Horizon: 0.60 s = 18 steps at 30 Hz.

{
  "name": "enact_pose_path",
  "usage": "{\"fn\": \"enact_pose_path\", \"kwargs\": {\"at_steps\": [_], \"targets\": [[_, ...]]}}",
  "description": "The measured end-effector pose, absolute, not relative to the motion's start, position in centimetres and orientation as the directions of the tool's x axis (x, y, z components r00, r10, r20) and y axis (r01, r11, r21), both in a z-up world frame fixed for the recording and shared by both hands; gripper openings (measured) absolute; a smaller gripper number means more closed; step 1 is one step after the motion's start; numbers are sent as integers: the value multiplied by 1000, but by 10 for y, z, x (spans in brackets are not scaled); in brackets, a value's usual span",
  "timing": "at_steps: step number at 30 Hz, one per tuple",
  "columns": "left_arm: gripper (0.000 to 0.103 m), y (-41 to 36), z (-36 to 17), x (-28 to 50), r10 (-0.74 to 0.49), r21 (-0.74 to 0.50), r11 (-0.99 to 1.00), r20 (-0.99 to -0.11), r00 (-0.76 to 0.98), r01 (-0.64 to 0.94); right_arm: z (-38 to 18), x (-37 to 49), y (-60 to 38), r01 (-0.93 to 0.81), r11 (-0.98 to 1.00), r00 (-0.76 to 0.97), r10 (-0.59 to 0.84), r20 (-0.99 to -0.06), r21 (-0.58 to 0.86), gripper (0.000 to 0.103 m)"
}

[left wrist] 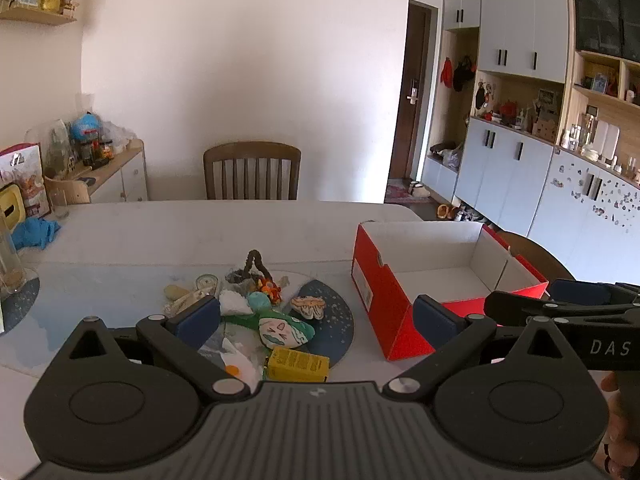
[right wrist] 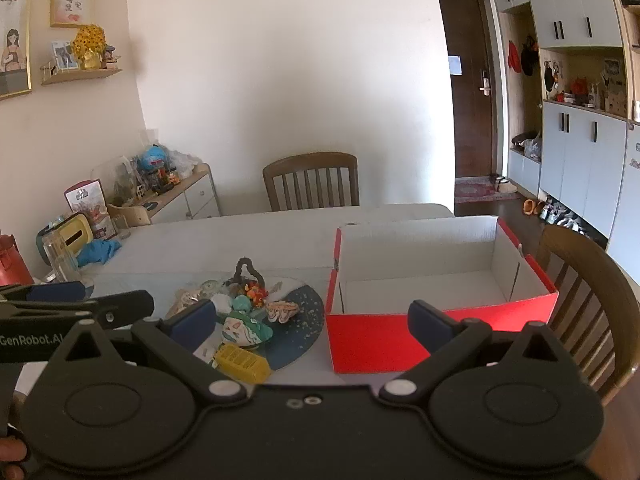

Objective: Organize objects
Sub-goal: 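Move both grippers toward the cluttered mat of objects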

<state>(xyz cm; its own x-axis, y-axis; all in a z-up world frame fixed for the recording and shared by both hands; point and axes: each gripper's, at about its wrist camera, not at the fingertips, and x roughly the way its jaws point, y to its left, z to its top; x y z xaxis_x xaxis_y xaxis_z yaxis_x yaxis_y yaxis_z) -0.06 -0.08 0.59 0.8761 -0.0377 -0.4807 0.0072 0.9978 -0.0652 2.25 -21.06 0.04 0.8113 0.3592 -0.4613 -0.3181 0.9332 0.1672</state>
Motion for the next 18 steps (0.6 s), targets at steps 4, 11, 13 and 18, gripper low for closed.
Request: {"fn": "enact_pose_path", "kwargs": {"at_steps": [4, 11, 13, 18], "targets": [[103, -2, 6, -1, -35, -63, 998, -473, 880, 6, 1, 23, -210, -326, 930, 810, 367, -458, 169, 102], [103, -2, 7, -3, -24, -52, 999, -458, 889, 0, 0, 23, -209, -333, 927, 811, 374, -451, 170, 102], [103, -1, 7, -2, -25, -55, 998, -457, 889, -1, -1, 24, -208, -335, 927, 811, 374, -450, 168, 102], [103, 5, 2, 0, -23, -68, 998, -470, 882, -10, -3, 28, -202, -342, 925, 803, 378, -461, 163, 102]]}}
